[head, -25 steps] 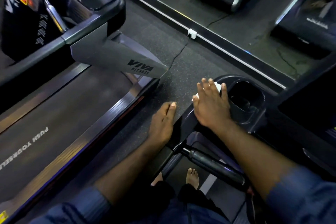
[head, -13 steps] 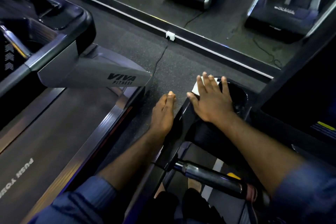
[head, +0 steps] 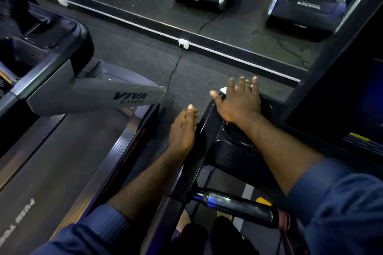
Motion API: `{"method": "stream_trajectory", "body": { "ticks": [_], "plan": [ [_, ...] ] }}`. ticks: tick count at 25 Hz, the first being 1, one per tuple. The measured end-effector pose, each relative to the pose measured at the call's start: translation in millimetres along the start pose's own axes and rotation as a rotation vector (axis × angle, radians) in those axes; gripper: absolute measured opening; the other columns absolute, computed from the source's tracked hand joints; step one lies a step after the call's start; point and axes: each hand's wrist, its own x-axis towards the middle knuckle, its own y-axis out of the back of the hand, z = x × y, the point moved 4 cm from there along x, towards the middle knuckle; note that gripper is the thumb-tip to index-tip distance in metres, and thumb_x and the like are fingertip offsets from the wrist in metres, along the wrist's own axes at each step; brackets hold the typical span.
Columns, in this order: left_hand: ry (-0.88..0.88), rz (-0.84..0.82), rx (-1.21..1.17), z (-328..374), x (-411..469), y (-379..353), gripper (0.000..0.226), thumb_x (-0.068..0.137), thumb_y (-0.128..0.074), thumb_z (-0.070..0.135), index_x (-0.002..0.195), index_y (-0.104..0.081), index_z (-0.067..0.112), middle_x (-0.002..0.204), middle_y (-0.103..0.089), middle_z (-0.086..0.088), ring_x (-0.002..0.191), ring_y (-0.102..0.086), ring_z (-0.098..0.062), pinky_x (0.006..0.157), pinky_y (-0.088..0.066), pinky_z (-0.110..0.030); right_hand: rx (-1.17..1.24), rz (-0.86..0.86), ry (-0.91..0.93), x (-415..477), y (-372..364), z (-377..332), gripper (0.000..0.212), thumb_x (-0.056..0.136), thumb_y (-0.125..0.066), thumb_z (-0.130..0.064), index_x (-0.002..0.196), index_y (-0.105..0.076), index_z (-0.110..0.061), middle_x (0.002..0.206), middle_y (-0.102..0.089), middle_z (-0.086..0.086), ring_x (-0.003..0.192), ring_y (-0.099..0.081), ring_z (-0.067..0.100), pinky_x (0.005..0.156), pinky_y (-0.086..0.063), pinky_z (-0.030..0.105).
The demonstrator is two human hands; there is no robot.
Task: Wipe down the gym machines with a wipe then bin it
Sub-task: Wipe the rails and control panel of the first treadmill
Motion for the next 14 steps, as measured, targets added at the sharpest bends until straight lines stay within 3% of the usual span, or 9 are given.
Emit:
{"method": "stream_trajectory", "body": {
  "ticks": [3,6,8,10,14],
  "plan": [
    [0.001,0.022,0.037,-4.3,-4.1,-4.9,0.070,0.093,-0.032,0.078,0.118,-0.073,0.027,0.115,-0.076,0.004,0.113,-0.069,-0.013,0.108,-0.050,-0.049,0.059,0.032,0.046,-21.2,-8.1,-13.0,0.099,0.096,0.005,-0.076,0.164,-0.007,-0.005,0.171,-0.004,0.023,0.160,0.000,0.035,0.127,0.007,0.053],
    [-0.004,0.065,0.070,-2.7,-10.0,-6.3,0.062,0.099,-0.031,0.071,0.110,-0.074,0.028,0.106,-0.077,0.008,0.106,-0.070,-0.009,0.105,-0.051,-0.043,0.130,0.122,0.334,-115.7,-32.5,-39.6,0.091,0.100,-0.008,-0.067,0.163,0.005,-0.003,0.170,0.013,0.021,0.159,0.014,0.033,0.129,0.004,0.050],
    [-0.012,0.056,0.094,-0.4,-18.3,-6.9,0.051,0.107,-0.031,0.061,0.101,-0.072,0.032,0.099,-0.075,0.011,0.099,-0.069,-0.002,0.099,-0.051,-0.036,0.108,0.074,0.452,-157.6,-48.1,-40.1,0.090,0.102,-0.016,-0.067,0.163,0.009,-0.005,0.170,0.018,0.016,0.158,0.019,0.028,0.129,0.004,0.048],
    [-0.055,0.050,0.147,1.8,-24.0,-9.5,0.054,0.108,-0.029,0.061,0.102,-0.073,0.030,0.099,-0.075,0.008,0.099,-0.070,-0.007,0.099,-0.051,-0.038,0.055,0.110,0.452,-138.6,-47.5,-35.3,0.088,0.102,-0.013,-0.065,0.163,0.006,-0.005,0.171,0.012,0.017,0.160,0.012,0.029,0.129,0.001,0.049],
    [-0.139,0.068,0.221,0.8,-25.5,-13.9,0.062,0.105,-0.023,0.065,0.102,-0.069,0.023,0.094,-0.073,0.005,0.093,-0.067,-0.016,0.097,-0.052,-0.046,0.116,0.074,0.265,-73.7,-23.2,-36.1,0.091,0.095,0.007,-0.062,0.163,0.005,-0.001,0.170,0.010,0.022,0.160,0.009,0.033,0.129,0.003,0.050]
  ]
}}
